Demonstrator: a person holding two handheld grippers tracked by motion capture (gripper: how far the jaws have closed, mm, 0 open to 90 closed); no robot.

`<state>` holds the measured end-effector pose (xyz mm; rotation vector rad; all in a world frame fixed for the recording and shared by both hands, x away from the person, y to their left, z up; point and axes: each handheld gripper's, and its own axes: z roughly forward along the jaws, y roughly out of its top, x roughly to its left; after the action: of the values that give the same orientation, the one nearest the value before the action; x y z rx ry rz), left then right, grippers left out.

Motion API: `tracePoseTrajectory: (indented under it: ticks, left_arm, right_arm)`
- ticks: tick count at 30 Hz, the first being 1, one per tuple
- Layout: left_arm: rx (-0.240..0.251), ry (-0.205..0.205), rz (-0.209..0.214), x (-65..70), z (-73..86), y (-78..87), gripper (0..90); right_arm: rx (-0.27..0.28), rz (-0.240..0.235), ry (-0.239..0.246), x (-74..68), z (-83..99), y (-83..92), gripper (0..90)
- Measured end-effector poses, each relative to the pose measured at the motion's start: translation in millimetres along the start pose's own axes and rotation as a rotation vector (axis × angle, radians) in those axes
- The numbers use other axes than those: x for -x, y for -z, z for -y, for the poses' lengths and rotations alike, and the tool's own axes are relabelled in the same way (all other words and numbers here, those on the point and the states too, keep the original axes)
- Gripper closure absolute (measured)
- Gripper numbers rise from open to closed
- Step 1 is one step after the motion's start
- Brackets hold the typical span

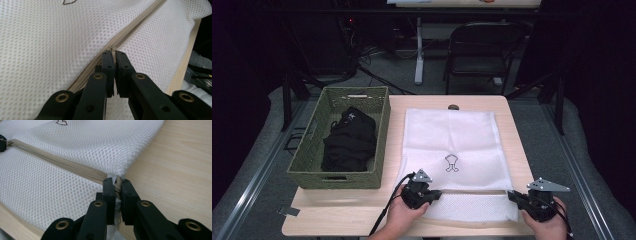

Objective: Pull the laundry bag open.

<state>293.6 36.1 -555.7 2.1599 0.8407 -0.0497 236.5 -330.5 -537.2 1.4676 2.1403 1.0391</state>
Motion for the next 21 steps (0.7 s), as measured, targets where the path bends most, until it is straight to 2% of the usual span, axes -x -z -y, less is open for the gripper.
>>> tracePoseTrajectory:
  ticks: [2, 8, 11, 14, 21]
  left_arm:
    - [-0.003, 0.003, -0.006, -2.5, 2.5, 2.5, 87.4]
    - [0.005, 0.021, -0.019, -8.0, 7.9, 10.6, 87.3]
    - [0.003, 0.025, -0.014, -9.4, 8.8, 12.4, 87.3]
    - [-0.001, 0.011, -0.024, -8.0, 8.0, 14.3, 87.3]
    - [-0.005, 0.007, -0.035, -6.7, 8.0, 15.4, 87.3]
  right_arm:
    - [0.002, -0.008, -0.011, 1.9, 0.9, -0.2, 83.8]
    - [0.001, 0.004, -0.001, 1.0, 0.4, 0.4, 83.7]
    - [0.003, -0.004, -0.009, 1.3, 0.7, 0.4, 83.7]
    - [0.007, -0.006, -0.004, 0.3, 0.5, -0.5, 83.7]
    - [0.002, -0.009, -0.005, 0.3, 0.4, 0.4, 83.8]
